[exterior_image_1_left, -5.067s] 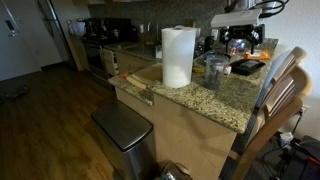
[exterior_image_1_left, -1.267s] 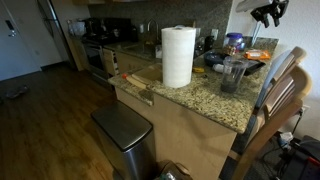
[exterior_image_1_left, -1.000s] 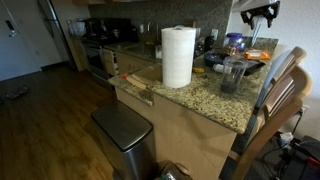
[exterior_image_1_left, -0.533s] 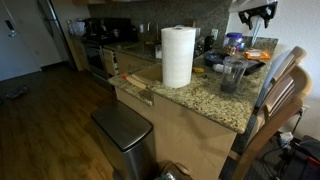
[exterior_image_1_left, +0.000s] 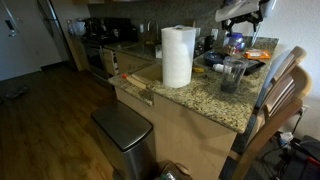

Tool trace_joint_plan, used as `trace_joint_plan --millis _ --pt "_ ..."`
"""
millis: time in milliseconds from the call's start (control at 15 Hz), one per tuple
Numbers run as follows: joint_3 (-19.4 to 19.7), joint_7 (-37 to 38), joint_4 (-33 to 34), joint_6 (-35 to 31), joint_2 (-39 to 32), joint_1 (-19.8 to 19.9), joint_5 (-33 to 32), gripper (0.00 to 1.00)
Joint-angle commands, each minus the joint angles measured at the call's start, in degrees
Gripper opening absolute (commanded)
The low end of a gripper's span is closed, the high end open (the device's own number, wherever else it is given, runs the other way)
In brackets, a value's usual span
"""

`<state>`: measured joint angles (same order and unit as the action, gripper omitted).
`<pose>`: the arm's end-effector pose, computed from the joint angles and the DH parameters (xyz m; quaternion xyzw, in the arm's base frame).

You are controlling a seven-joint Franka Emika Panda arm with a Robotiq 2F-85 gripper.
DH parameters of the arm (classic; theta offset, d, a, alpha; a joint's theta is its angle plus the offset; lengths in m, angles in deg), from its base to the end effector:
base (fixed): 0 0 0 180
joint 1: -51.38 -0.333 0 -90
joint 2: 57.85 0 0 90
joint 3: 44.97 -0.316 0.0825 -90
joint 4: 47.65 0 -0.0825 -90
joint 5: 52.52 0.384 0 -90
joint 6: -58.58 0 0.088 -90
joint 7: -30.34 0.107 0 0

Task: Pick up the clear container on the countertop

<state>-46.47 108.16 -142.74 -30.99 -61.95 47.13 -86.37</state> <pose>0.5721 -0.0031 0.5601 0.7842 -0.5430 0.1330 0.2692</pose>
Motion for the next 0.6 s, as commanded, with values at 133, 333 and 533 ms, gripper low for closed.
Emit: trace_joint_plan --millis 133,333,533 --pt "-3.0 -6.2 -6.0 4.4 1.7 -2.3 8.3 1.00" --pt "-3.2 -3.8 -4.6 3.9 0.3 -3.0 6.9 1.00" --pt "-3.1 -4.5 -4.6 4.3 0.4 -2.8 7.1 1.00"
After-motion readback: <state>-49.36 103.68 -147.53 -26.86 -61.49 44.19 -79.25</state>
